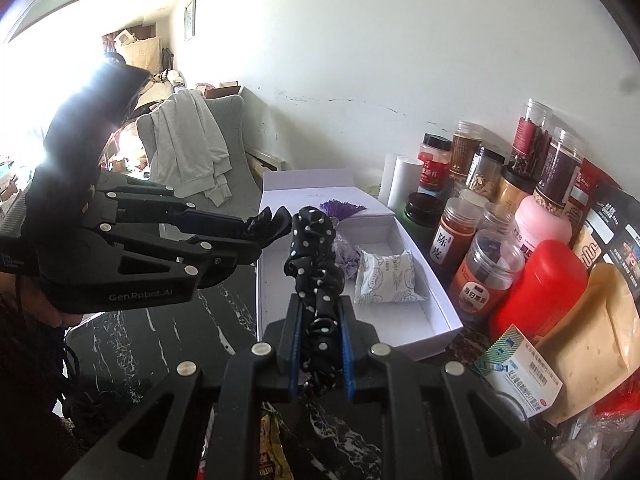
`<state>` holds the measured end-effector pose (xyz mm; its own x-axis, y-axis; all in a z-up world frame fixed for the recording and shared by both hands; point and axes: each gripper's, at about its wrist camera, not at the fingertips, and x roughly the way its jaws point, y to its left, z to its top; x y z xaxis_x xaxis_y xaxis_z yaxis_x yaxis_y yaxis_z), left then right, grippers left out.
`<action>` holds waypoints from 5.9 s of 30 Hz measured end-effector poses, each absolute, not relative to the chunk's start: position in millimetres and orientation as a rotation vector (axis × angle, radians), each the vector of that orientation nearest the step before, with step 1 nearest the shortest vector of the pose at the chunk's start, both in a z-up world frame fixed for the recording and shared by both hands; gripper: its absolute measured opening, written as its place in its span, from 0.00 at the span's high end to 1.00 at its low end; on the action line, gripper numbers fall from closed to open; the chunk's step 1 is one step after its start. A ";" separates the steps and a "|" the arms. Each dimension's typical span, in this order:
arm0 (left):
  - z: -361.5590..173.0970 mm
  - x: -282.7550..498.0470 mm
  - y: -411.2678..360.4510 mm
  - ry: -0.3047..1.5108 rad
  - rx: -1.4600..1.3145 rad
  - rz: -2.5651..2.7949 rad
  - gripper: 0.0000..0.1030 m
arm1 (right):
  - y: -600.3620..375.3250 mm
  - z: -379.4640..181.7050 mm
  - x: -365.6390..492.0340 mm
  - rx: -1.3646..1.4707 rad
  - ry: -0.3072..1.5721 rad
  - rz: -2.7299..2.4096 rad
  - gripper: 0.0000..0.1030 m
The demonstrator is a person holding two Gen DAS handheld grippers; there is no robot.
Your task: Organize objects
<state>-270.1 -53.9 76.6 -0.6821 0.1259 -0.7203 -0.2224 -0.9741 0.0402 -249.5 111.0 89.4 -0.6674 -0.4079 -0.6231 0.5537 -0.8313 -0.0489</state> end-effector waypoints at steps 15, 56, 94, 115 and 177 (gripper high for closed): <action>65.4 -349.4 -60.8 0.258 -1.143 2.701 0.78 | 98.7 84.9 -318.5 0.876 0.303 -2.498 0.85; -12.2 -491.6 -66.6 0.249 -1.291 2.615 0.78 | 96.8 19.7 -433.8 1.114 0.166 -2.626 0.85; -38.0 -503.9 -70.0 0.189 -1.385 2.568 0.71 | 101.0 -5.4 -451.7 1.283 0.133 -2.639 0.60; 20.4 -458.6 -75.3 0.221 -1.309 2.740 0.31 | 108.1 44.8 -413.0 1.176 0.236 -2.715 0.60; 186.9 -151.1 -50.8 0.203 -0.966 2.954 0.17 | 122.2 171.6 -159.5 0.803 0.326 -2.816 0.42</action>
